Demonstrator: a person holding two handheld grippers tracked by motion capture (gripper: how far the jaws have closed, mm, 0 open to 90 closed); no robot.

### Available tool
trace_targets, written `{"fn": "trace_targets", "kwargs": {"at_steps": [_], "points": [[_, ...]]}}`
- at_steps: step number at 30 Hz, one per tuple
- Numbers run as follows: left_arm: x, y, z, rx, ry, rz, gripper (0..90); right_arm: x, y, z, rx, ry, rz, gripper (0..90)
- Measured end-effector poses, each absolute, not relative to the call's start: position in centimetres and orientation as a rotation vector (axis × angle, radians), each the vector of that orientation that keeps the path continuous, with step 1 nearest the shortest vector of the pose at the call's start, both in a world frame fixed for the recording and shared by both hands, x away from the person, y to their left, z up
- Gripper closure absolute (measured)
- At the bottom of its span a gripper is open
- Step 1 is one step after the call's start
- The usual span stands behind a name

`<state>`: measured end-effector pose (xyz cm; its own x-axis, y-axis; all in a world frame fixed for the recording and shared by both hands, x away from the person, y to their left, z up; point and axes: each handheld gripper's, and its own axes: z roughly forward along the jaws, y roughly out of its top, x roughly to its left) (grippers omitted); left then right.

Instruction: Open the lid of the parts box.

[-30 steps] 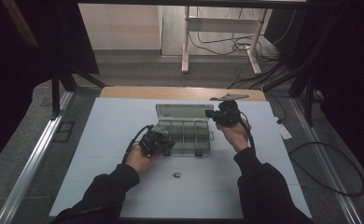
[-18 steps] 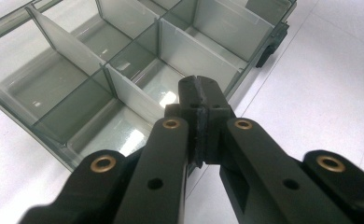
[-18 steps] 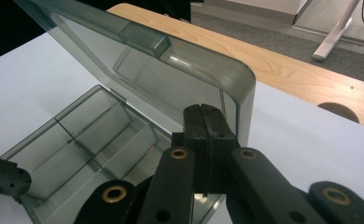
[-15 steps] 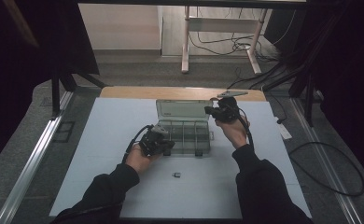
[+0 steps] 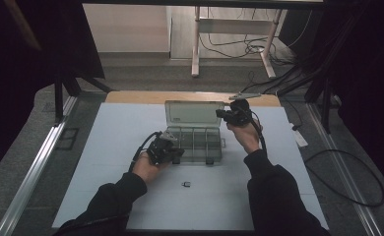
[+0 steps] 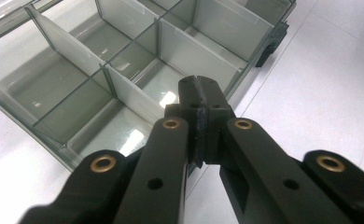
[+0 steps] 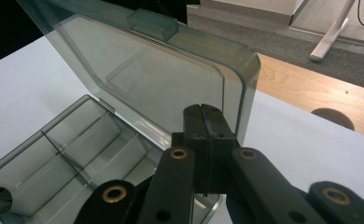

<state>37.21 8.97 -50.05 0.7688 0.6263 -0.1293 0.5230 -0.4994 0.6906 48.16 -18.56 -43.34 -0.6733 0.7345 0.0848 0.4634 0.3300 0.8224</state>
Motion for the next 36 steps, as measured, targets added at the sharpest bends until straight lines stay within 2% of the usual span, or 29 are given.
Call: {"fn": "trace_targets", "kwargs": {"at_steps": [26,36], "points": [[37.2,9.0,-50.0,2.212,0.855,0.175,88.9,50.8,-18.1,-43.9,1.146,2.274,1.244,89.1],[37.3,8.9,-50.0,2.212,0.868,0.17,88.8,50.1,-18.1,-44.0,1.125,2.325,1.225,88.8]]}}
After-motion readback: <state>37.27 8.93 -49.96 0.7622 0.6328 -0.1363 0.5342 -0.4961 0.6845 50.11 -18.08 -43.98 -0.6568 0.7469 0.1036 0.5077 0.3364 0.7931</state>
